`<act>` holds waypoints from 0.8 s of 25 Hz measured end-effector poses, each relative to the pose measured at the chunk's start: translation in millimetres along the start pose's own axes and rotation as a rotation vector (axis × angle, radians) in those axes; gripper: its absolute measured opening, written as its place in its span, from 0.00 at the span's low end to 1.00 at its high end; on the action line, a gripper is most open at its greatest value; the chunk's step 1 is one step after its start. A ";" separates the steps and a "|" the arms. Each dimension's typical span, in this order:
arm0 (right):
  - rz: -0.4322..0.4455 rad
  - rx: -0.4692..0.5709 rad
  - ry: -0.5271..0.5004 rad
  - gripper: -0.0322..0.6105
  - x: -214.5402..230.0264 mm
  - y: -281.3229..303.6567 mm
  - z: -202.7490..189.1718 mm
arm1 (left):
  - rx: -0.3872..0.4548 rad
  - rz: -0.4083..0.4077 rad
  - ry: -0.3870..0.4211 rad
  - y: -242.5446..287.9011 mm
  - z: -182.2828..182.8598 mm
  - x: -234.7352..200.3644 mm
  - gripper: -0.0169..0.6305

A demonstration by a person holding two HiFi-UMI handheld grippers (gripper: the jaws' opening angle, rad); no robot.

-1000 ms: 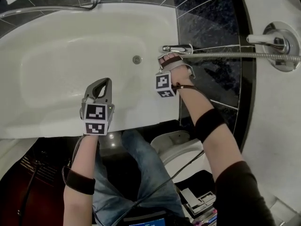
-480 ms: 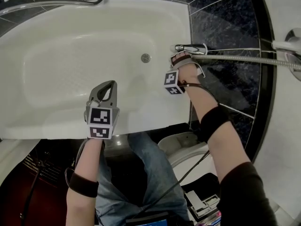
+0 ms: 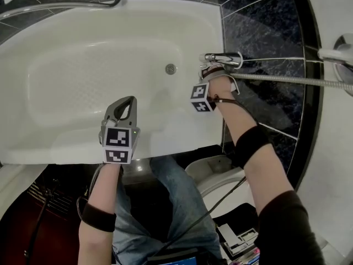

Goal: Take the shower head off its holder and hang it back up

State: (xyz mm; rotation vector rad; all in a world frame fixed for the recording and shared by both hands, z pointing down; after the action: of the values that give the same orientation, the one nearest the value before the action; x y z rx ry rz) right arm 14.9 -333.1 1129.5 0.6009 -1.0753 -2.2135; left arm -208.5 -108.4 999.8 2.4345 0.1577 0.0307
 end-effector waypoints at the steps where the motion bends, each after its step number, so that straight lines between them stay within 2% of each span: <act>1: -0.002 0.014 0.010 0.29 -0.1 -2.1 1.5 | -0.002 0.001 0.000 -0.6 0.0 -0.4 0.03; 7: -0.025 0.112 0.082 0.29 4.3 -21.1 19.0 | -0.017 0.013 -0.004 -10.2 -1.9 -5.5 0.03; 11: -0.045 0.212 0.143 0.30 12.4 -49.0 37.8 | -0.031 0.024 -0.011 -24.7 -3.0 -11.8 0.03; 20: -0.073 0.510 0.254 0.30 25.5 -172.5 97.8 | -0.074 0.076 -0.012 -86.7 11.9 -37.2 0.03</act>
State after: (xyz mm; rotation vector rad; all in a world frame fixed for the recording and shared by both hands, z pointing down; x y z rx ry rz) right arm -118.7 -212.7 1041.9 1.1189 -1.5033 -1.8511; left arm -253.8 -55.0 935.5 2.3656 0.0581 0.0552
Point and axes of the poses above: the fingertips, and each gripper's own axes: y forward along the fingers, x to its right, z out of its top, the point moved 3 cm from there along -y, backward along the fingers, and after that the axes turned 15 degrees about y, right-handed, at the moved point
